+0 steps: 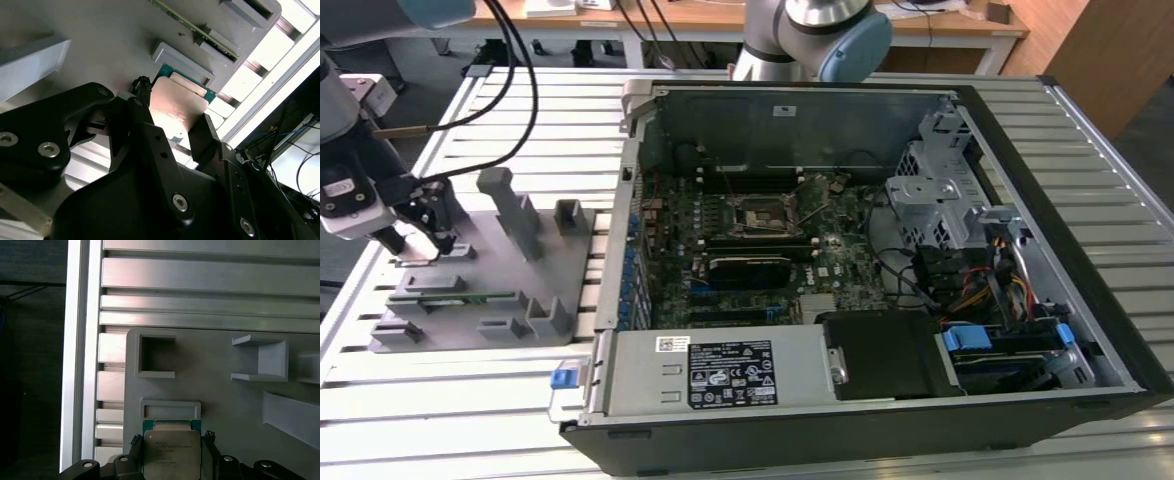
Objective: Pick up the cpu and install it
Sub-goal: 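Pick up the cpu and move it towards the insertion slot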
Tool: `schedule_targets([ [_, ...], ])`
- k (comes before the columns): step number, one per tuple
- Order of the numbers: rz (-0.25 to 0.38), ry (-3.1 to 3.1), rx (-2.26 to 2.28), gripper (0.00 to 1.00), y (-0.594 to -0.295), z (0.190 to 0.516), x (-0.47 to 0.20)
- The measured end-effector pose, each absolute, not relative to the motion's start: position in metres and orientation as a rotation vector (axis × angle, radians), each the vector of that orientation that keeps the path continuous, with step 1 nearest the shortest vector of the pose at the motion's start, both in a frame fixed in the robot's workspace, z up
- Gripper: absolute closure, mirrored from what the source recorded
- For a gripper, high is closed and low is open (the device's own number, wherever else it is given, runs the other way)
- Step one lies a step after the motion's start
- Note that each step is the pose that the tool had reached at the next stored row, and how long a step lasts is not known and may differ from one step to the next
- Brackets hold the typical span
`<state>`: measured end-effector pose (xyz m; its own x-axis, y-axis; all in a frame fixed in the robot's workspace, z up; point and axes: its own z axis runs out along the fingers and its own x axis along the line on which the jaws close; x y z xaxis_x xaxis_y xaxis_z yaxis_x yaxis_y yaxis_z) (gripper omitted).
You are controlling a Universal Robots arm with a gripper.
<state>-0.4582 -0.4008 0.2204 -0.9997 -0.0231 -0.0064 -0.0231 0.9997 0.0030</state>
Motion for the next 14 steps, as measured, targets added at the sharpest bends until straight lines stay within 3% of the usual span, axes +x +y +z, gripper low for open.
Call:
schedule_targets([
  [14, 0.005, 3.134, -0.036, 0.46, -0.401, 0.238, -0.459],
])
